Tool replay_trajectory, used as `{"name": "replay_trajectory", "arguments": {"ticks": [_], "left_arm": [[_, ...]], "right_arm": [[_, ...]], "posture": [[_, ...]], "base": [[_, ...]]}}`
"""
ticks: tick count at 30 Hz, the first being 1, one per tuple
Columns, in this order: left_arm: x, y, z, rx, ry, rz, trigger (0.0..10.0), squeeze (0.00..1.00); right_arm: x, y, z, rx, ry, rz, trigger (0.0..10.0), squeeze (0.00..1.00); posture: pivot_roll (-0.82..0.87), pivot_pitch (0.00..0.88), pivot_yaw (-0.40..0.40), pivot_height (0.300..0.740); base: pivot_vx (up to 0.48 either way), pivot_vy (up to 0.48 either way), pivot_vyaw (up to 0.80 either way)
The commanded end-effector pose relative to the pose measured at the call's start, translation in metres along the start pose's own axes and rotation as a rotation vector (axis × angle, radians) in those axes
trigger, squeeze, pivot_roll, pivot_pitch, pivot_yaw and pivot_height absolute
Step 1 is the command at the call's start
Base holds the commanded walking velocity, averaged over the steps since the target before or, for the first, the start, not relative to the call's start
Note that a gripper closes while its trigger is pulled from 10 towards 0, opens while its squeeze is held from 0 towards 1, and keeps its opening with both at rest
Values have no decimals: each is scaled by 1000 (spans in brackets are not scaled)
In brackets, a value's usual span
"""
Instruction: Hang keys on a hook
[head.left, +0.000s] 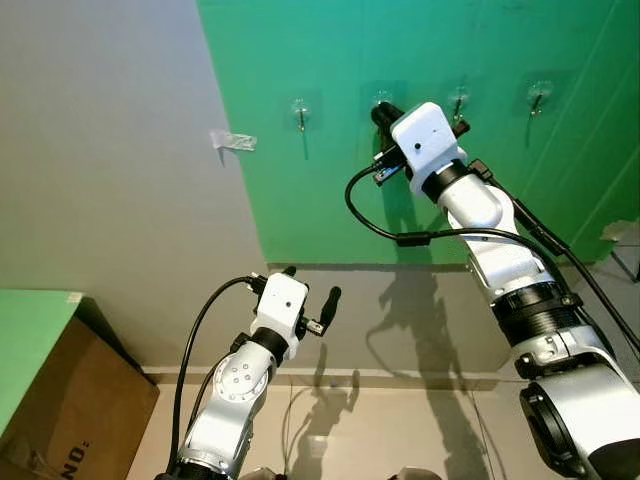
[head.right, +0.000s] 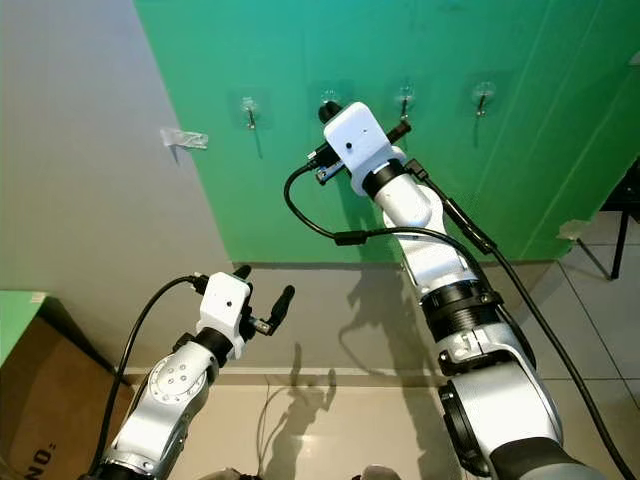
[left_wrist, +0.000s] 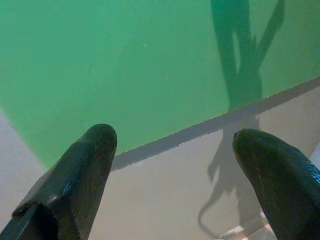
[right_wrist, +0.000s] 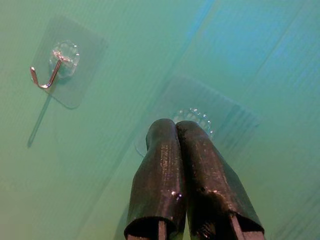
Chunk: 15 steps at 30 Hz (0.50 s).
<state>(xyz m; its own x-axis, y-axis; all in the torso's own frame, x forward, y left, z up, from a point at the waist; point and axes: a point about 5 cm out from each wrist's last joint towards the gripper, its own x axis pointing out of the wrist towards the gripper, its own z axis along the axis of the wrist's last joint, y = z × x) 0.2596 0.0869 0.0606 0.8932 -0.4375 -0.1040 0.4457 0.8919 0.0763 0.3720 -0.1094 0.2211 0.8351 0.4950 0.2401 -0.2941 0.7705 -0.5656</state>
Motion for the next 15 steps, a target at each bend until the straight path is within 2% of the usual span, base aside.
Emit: {"name": "replay_trajectory", "arguments": {"ticks": [1,5,6,7,8,9,10,12,13,15], "left_arm": [[0,3,0,2,5,10,10000,0],[-1,3,0,2,5,13,10000,0],[-1,3,0,2,6,14,10000,0],[-1,3,0,2,6,15,10000,0],[-1,3,0,2,6,15,10000,0],[-1,3,0,2,6,16,10000,0],[-1,3,0,2,6,16,10000,0],[-1,4,0,1,7,17,10000,0],[-1,4,0,1,7,17,10000,0],[0,4,0,1,6,17,10000,0]], "right_arm": [[5,-1,4,-11,-10,3,0,0],[8,2,2,39,10,34,0,0],[8,4,0,76,28,52,0,0],[9,5,-2,150,51,60,0,0],[9,5,-2,150,51,60,0,0],[9,7,-5,212,75,75,0,4],[9,7,-5,212,75,75,0,4],[9,9,-8,346,114,98,0,0],[9,9,-8,346,114,98,0,0],[10,8,-9,435,137,109,0,0]], "posture": [[-184,0,69,740],[-183,0,69,740],[-181,0,67,740],[-181,0,67,740],[-181,0,67,740],[-181,0,66,740],[-181,0,66,740],[-183,0,67,740],[-183,0,67,740],[-185,0,68,740]], "base": [[0,0,0],[0,0,0],[0,0,0],[0,0,0],[0,0,0],[0,0,0],[0,0,0],[0,0,0],[0,0,0],[0,0,0]]}}
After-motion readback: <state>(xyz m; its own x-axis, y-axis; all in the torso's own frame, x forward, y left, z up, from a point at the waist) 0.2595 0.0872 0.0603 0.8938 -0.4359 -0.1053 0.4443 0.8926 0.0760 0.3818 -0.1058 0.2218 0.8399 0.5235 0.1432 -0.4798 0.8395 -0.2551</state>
